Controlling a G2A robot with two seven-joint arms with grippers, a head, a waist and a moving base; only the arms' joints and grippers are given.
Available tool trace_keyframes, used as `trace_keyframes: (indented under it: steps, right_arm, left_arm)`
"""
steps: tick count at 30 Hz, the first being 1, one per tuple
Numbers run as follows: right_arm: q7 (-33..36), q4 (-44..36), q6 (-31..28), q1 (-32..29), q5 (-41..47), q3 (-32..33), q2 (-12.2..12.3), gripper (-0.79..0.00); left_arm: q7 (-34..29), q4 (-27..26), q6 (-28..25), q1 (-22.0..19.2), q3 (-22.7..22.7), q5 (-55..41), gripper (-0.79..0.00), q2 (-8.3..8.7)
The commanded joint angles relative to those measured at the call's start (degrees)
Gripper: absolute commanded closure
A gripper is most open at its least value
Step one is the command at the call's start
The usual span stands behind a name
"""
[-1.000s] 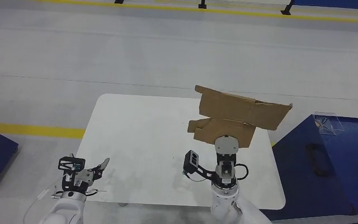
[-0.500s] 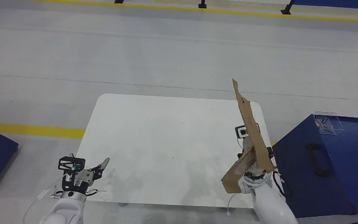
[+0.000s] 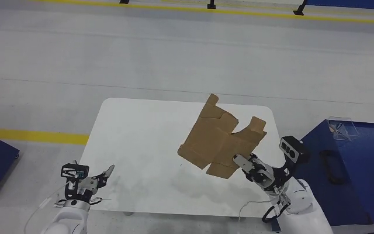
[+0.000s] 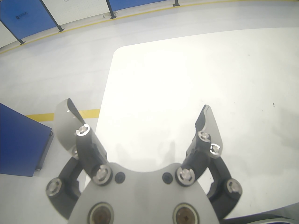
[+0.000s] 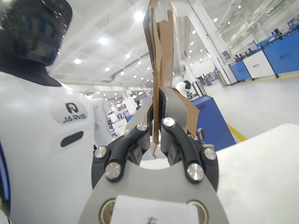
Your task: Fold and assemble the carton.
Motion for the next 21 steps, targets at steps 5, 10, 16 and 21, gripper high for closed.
trace_keyframes:
  steps: [5,10,16,21]
  right_arm:
    - [0.6,0.0,0.0,0.0,5.2,0.0,0.0,0.0]
    - [-1.1,-3.0,0.0,0.5,-3.7,3.8,0.0,0.0]
    - [-14.8,-16.7,0.0,1.0,-32.7,18.9,-1.0,0.0]
    - [-34.1,-25.6,0.0,-0.4,-64.7,28.7,-1.8,0.0]
  left_arm:
    - [0.0,0.0,0.0,0.0,0.0,0.0,-0.785,0.0]
    - [0.0,0.0,0.0,0.0,0.0,0.0,-0.785,0.0]
    - [0.0,0.0,0.0,0.0,0.0,0.0,-0.785,0.0]
    - [0.0,0.0,0.0,0.0,0.0,0.0,-0.785,0.0]
